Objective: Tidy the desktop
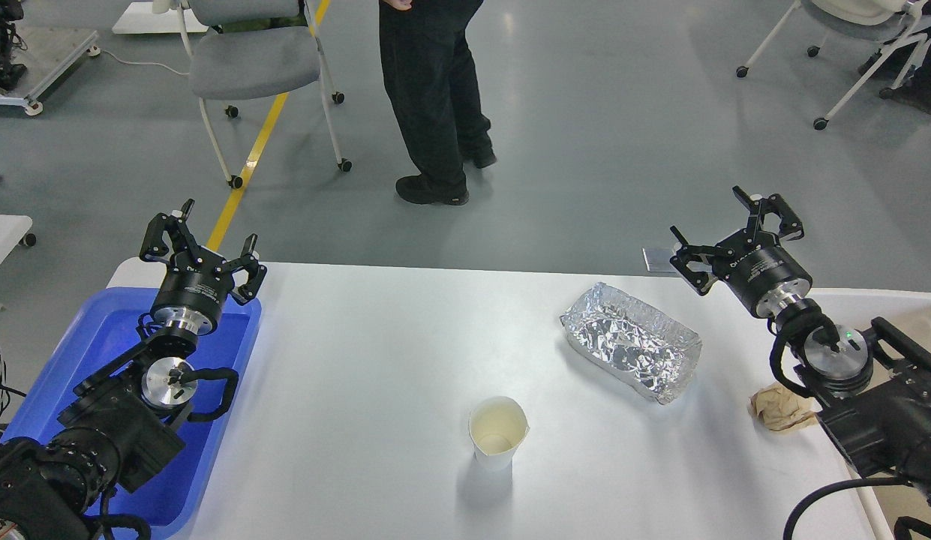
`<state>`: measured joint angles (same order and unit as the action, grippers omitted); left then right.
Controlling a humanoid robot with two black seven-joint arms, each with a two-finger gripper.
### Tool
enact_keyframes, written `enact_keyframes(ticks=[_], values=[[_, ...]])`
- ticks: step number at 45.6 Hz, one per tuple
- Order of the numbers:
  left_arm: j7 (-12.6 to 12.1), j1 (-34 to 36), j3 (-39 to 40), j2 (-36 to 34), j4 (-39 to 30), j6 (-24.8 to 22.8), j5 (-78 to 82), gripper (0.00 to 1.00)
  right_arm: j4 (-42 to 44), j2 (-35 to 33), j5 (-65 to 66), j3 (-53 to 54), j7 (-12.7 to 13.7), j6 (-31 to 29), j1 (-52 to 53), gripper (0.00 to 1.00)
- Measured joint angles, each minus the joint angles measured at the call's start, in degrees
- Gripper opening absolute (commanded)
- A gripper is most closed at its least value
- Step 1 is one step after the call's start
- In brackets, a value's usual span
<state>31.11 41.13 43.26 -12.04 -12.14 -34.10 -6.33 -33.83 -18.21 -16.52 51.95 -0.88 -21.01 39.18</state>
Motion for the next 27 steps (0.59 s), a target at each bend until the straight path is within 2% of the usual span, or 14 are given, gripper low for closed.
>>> enact_keyframes(ticks=[27], values=[[0.0,-0.03,0.09,0.0,-0.02,0.0,0.0,1.0,0.05,-0.26,1.75,-0.05,0.0,0.08,0.08,1.0]])
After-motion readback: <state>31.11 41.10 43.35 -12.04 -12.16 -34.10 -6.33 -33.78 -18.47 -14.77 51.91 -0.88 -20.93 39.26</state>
